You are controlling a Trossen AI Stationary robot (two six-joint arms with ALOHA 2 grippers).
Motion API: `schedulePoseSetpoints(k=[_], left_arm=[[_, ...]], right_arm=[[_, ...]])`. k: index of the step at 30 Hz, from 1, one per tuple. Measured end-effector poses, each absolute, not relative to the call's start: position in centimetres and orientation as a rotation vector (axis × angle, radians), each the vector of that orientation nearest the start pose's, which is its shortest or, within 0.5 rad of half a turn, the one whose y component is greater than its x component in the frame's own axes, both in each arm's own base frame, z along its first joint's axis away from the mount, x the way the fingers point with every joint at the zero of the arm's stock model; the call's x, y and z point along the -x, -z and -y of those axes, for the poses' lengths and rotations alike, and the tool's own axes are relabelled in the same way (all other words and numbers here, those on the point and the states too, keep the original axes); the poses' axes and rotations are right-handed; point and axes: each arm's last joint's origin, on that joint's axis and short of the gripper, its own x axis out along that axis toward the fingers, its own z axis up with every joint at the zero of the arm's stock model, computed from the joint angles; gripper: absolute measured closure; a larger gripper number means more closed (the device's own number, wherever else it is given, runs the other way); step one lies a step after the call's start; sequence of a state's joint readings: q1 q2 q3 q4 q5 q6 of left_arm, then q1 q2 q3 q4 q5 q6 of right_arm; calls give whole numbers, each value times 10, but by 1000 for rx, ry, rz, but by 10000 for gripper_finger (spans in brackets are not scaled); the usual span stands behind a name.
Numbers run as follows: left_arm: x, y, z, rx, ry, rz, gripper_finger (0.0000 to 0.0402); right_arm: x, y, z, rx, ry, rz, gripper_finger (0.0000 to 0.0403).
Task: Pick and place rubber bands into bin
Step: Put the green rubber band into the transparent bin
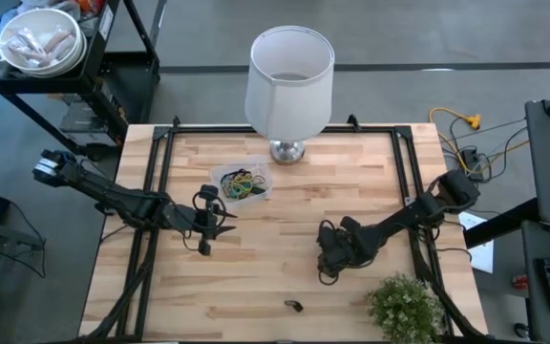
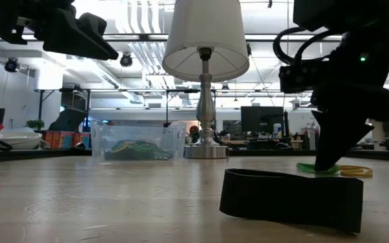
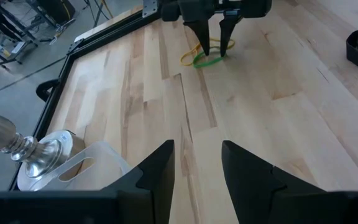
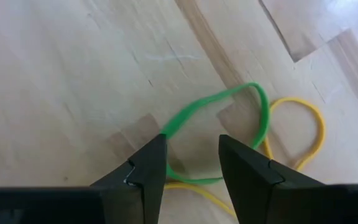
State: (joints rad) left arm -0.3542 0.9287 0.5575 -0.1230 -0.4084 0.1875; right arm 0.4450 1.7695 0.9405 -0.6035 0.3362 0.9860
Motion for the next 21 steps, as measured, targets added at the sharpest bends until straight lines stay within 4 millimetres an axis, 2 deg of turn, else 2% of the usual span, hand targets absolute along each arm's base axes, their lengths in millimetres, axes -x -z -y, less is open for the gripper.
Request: schedulePoseSetpoints(k=[7,12,21], left_arm=[[-187,-237,57,-368,-11,-464,283],[-187,-237,57,-368,-11,-464,283],[-187,-237,57,-368,-10,-466,283]], right_arm=[[-272,-129,-120,-273,494,-1202,257],[-277,-139,-122,-262,433,-1183,263],[-278,-141,-123,-268,451,-1149,275]])
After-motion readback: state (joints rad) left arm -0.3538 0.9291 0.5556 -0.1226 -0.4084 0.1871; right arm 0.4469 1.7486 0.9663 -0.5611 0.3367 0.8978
